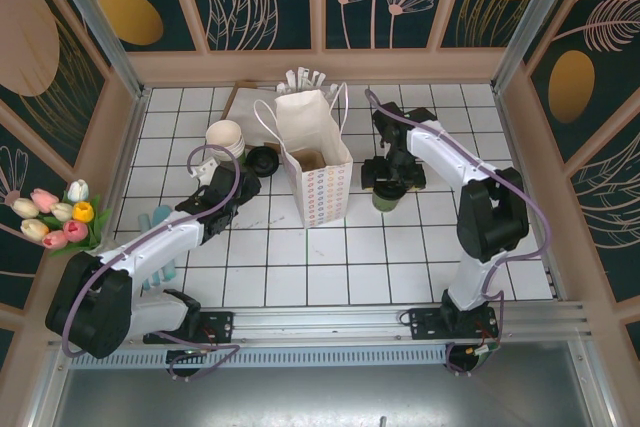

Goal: Pack the takeout coffee

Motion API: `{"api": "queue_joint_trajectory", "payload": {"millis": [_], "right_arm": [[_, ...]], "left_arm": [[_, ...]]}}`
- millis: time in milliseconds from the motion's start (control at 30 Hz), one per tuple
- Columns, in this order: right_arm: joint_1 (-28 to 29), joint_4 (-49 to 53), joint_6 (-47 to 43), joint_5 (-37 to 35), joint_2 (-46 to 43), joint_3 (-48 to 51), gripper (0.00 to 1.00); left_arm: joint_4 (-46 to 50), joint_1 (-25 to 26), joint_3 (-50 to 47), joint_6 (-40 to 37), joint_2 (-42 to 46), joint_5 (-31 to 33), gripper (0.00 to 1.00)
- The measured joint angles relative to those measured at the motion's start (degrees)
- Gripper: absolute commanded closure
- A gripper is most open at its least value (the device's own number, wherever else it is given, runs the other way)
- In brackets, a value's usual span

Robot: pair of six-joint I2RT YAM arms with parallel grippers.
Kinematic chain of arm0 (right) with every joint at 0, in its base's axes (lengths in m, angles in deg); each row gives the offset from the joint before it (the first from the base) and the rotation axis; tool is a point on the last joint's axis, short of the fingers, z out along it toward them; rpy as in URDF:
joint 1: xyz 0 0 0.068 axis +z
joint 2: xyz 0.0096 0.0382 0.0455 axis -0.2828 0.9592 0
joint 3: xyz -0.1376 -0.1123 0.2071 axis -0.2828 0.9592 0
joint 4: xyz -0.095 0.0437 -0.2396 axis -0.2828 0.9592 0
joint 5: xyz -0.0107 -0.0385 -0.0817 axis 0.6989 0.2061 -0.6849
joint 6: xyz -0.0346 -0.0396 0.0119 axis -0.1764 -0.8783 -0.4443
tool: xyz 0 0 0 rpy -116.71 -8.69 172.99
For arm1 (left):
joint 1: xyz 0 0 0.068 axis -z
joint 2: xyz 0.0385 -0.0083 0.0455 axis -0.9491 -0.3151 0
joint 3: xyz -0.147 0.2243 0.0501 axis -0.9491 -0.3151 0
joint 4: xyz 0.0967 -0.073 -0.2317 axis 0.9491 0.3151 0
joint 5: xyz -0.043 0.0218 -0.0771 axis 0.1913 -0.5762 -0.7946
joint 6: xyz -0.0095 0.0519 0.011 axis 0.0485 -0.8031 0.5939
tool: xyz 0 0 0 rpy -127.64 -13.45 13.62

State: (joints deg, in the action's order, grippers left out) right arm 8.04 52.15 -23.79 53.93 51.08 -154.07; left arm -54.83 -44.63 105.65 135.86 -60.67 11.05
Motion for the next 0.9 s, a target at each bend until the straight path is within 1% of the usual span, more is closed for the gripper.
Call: {"api": "queue_joint_trajectory", "payload": {"millis": [167,567,733,900], "right_arm": [[0.0,1.7,-0.3,0.0,1.1,-0.5,0.01],[0.0,5.9,-2.4,0.3,5.1,-5.6,0.01],[0.0,6.1,-2.6,0.5,6.1,-8.9,0.01],[-0.2,6.5,-2.6,0.5,6.1,-9.5,0.01]], "left_arm": [[-0.2,0.0,-0.4,0.0,0.0,0.0,0.01],[-0.3,0.0,-0.4,0.0,0.2,0.0,0.01],[-0.3,0.0,-0.4,0.0,0.2,0.0,0.01],[-0.3,0.0,-0.4,0.0,0.2,0.1,0.01]]}}
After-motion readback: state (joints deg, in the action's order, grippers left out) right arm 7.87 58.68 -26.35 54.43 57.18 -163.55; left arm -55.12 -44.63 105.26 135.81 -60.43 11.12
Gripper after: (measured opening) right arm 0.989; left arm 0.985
